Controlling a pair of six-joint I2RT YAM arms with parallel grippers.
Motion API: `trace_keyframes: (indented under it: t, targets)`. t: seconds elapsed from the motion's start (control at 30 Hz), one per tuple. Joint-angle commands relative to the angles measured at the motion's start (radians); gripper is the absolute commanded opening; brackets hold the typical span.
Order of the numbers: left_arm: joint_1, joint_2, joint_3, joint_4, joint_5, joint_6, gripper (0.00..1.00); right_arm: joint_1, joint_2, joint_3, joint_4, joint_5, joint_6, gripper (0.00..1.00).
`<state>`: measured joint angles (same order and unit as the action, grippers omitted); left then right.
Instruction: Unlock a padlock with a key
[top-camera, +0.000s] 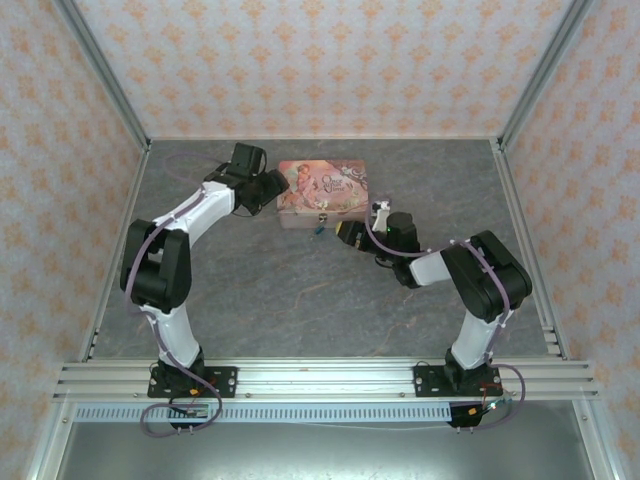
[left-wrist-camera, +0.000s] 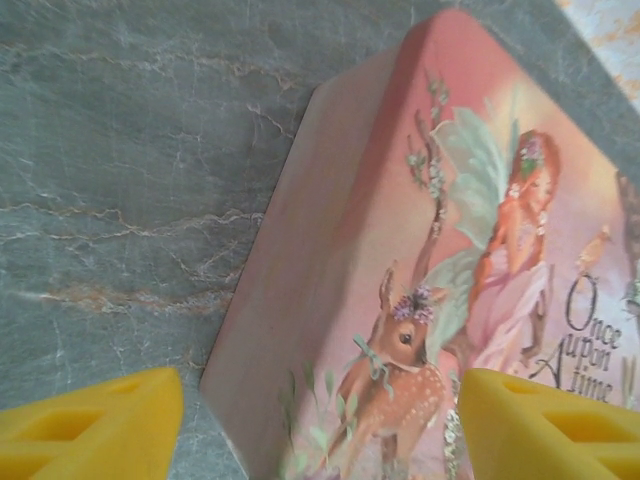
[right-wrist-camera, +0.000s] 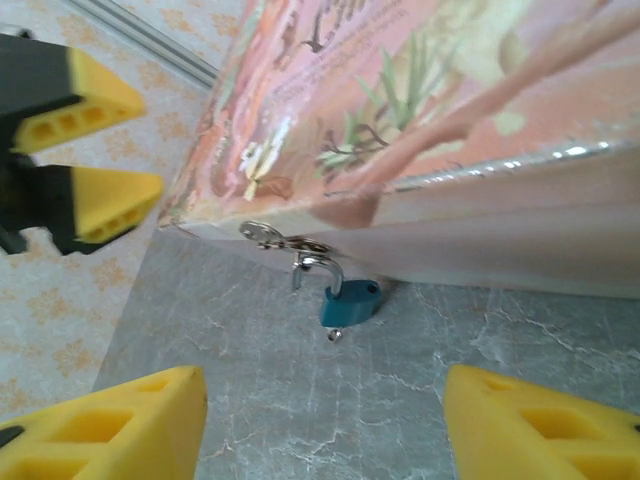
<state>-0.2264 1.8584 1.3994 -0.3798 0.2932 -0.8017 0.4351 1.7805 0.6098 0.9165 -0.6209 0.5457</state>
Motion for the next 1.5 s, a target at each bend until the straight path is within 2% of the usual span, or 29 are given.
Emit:
trace_keyframes:
  t: [0.0, 0.1, 0.3, 0.8, 1.47]
  targets:
    - [0.006, 0.03, 0.03, -0.004, 0.05, 0.025, 0.73, -0.003, 0.007, -0.019, 0.162, -0.028, 0.021, 0.68]
    - [0.006, 0.044, 0.011, 0.017, 0.075, 0.023, 0.73, -0.003, 0.053, -0.017, 0.235, -0.041, 0.052, 0.73]
    - [0.004, 0.045, -0.041, 0.012, 0.093, 0.021, 0.71, -0.003, 0.149, 0.028, 0.332, -0.081, 0.099, 0.72]
    - [-0.033, 0.032, -0.197, 0.07, 0.081, -0.029, 0.7, 0.012, 0.28, 0.12, 0.38, -0.138, 0.1, 0.73]
    - [-0.068, 0.033, -0.205, 0.074, 0.071, -0.048, 0.7, 0.041, 0.36, 0.189, 0.393, -0.165, 0.107, 0.71]
